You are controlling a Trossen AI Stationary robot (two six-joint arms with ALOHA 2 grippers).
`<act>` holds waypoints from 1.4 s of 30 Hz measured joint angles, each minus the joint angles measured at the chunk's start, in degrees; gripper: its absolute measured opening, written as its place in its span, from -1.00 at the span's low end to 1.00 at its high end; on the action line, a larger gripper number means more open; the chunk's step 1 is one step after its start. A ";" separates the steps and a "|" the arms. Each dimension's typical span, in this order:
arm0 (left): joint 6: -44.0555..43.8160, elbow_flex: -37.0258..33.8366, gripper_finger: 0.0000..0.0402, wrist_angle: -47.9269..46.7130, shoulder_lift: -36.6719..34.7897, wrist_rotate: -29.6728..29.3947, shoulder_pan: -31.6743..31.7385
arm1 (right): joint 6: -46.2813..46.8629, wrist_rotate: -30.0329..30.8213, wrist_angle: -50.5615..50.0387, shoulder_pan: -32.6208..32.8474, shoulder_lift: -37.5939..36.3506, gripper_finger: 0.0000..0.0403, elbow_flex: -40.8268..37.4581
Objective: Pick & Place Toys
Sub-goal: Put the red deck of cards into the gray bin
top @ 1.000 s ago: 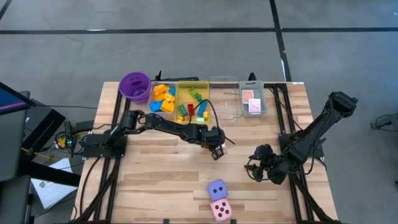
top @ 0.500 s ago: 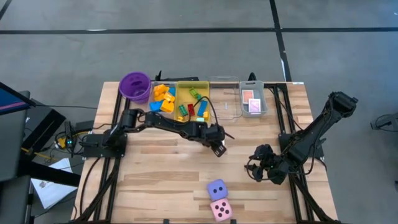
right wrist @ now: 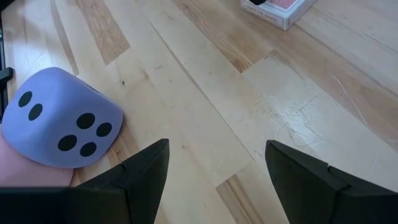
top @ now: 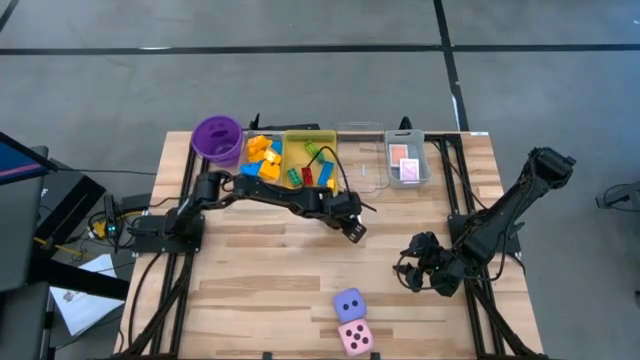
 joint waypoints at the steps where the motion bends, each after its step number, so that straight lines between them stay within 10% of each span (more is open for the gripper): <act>1: 0.00 -0.05 -0.26 -0.02 -0.27 0.29 0.00 | 0.00 0.00 0.00 0.00 0.00 0.29 0.00; 16: 8.18 0.00 -0.31 -0.85 -6.01 -9.07 0.99 | -0.92 0.20 -0.44 -0.04 0.02 0.29 -0.02; 42: 7.56 -8.88 -0.30 6.99 -5.47 -9.10 0.85 | -0.48 0.20 -0.26 -0.02 0.02 0.29 -0.02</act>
